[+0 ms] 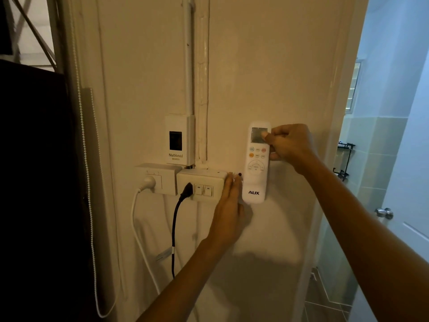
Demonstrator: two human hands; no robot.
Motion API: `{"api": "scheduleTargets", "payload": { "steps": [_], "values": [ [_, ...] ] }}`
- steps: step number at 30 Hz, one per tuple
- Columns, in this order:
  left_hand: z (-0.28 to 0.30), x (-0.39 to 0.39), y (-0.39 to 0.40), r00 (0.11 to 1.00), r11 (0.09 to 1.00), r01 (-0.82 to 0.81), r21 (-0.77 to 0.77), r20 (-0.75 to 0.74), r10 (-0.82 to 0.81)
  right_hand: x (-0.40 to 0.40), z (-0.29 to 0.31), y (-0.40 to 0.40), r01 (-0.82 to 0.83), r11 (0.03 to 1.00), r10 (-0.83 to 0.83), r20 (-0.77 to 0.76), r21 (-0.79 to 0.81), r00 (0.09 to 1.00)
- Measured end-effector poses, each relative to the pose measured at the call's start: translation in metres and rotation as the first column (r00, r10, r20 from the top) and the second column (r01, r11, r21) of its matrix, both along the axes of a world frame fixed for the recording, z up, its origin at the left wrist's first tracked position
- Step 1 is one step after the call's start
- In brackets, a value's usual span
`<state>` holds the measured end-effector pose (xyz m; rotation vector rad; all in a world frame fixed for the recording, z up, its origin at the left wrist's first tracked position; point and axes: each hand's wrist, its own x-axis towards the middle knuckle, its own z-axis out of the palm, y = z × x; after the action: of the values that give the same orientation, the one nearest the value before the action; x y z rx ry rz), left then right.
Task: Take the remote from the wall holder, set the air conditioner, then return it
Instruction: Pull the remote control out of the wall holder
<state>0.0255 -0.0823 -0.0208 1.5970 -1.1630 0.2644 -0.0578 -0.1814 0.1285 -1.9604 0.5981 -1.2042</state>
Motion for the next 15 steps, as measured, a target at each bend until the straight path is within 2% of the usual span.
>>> {"api": "scheduleTargets", "payload": {
  "steps": [1, 3, 9, 15],
  "values": [
    [0.004, 0.0, 0.007, 1.0, 1.0, 0.018, 0.02, -0.007, -0.017, -0.001, -0.003, 0.002, -0.026, 1.0, 0.026, -0.018, 0.017, 1.0],
    [0.011, 0.001, 0.019, 0.99, 0.997, 0.068, -0.036, -0.118, -0.072, -0.001, -0.008, 0.006, -0.059, 0.998, 0.061, -0.058, 0.031, 0.996],
    [0.029, 0.002, 0.046, 0.871, 0.946, 0.298, -0.127, -0.371, -0.324, 0.001, -0.018, 0.024, -0.128, 0.99, 0.135, -0.115, 0.06, 0.984],
    [0.04, 0.005, 0.082, 0.744, 0.924, 0.351, -0.154, -0.552, -0.375, -0.003, -0.021, 0.05, -0.205, 0.975, 0.215, -0.138, 0.088, 0.967]
  ]
}}
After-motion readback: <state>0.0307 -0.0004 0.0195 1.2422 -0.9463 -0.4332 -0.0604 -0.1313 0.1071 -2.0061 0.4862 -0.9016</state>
